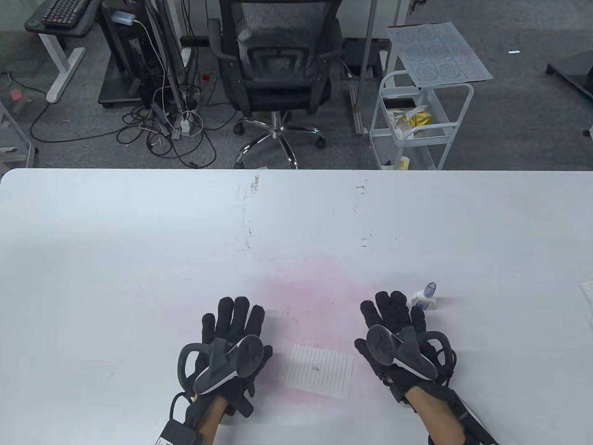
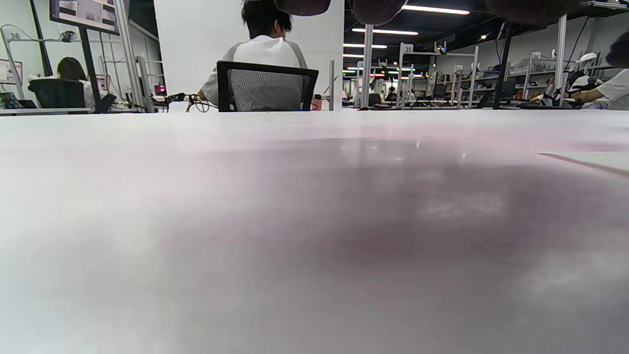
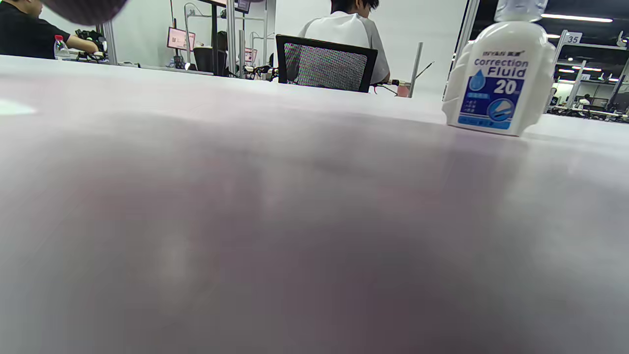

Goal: Brush correction fluid to cover black text

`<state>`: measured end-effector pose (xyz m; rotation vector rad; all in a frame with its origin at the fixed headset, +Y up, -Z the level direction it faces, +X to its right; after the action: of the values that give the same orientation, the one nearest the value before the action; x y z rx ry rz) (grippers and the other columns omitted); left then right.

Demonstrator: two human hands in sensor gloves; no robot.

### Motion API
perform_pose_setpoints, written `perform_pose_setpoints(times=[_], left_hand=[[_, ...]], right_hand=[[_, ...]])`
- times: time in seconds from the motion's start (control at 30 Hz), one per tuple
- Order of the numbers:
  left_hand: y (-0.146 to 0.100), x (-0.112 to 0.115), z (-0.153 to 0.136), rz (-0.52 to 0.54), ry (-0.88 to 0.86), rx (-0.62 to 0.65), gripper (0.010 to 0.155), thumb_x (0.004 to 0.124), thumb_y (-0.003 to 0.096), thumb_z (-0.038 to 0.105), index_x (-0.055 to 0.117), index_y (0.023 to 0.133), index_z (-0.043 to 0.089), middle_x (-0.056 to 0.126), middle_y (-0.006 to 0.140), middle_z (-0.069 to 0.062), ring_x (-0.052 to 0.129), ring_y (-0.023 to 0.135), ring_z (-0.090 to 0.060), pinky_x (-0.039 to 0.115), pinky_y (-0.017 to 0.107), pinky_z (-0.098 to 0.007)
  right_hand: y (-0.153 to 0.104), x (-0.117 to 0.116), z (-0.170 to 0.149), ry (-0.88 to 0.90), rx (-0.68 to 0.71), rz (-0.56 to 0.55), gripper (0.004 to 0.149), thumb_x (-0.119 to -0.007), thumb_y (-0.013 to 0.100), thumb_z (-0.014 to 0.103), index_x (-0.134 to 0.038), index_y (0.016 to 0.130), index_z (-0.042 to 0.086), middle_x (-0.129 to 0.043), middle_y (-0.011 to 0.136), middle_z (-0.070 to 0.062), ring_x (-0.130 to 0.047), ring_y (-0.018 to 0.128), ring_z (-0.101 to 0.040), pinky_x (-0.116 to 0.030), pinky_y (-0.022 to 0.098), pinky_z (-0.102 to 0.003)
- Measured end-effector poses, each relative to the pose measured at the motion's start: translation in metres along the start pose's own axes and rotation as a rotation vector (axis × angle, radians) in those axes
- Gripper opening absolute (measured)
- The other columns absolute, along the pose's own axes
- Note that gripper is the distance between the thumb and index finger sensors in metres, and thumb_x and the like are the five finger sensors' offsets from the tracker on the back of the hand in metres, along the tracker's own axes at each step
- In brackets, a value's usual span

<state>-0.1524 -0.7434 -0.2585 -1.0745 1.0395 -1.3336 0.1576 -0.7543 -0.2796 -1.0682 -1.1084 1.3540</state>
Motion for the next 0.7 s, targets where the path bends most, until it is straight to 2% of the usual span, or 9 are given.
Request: perform_pose_setpoints(times=[0.7], left_hand=[[-0.0002, -0.0005, -0.0009, 0.008, -0.005, -0.003, 0.079, 0.058, 0.0397, 0.068, 0.035, 0.109, 0.036, 0.027, 0.119, -0.004, 0.031, 0.113, -0.038, 0.039, 0.078, -0.063]], right_hand=[[-0.0009, 0.0000, -0.0002, 0.008, 0.002, -0.010, 0.077, -0.057, 0.042, 0.069, -0.028, 0.104, 0.034, -0.019, 0.110, 0.000, -0.019, 0.103, -0.038, -0.035, 0.069, -0.065]])
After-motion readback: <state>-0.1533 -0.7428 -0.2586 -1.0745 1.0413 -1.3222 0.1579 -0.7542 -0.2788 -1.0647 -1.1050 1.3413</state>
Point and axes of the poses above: the tracker on the back of each hand, its own z axis roughly to the thumb side, its own y axis roughly from the wrist to the fingertips, x = y × z, the point moved 2 cm from there along y, roughly from the wrist to the fingertips
